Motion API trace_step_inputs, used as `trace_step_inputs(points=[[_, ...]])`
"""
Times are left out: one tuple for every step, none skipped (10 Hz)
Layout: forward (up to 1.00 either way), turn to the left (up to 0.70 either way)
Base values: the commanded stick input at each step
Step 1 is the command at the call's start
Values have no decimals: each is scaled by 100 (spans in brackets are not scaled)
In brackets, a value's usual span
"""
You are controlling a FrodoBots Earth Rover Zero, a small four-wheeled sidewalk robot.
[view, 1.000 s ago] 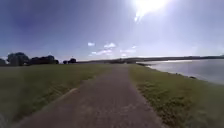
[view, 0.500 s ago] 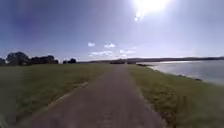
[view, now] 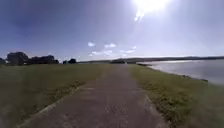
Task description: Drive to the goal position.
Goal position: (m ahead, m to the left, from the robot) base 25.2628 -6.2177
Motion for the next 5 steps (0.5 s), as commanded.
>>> trace_step_inputs(points=[[85,0],[85,0],[85,0],[85,0],[85,0]])
